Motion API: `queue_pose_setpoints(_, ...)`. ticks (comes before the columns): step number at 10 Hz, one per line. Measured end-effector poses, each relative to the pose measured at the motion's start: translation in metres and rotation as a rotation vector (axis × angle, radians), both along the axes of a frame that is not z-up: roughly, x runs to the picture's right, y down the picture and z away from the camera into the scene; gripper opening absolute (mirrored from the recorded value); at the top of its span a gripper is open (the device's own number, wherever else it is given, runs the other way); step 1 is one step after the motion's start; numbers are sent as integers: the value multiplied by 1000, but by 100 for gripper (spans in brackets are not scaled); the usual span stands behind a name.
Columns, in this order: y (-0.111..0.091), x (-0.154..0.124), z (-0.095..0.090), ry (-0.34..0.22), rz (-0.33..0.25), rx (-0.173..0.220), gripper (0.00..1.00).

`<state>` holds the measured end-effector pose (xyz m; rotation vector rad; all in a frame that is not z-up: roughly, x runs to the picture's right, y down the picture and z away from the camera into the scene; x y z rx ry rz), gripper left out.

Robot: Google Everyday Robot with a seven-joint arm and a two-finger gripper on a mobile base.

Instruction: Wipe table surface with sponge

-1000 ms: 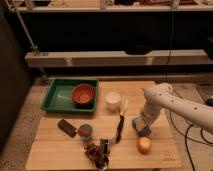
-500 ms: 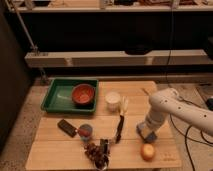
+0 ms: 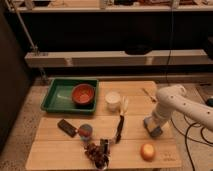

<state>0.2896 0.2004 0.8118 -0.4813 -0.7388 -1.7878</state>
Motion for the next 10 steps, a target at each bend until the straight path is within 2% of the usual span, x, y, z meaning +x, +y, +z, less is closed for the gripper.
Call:
queue_pose_setpoints(3, -31, 8, 32, 43, 33, 7, 35)
queue_pose_setpoints(6, -42, -1, 43, 50, 33, 5, 35)
queue_pose_setpoints(10, -38, -64, 41, -16, -28, 4, 35)
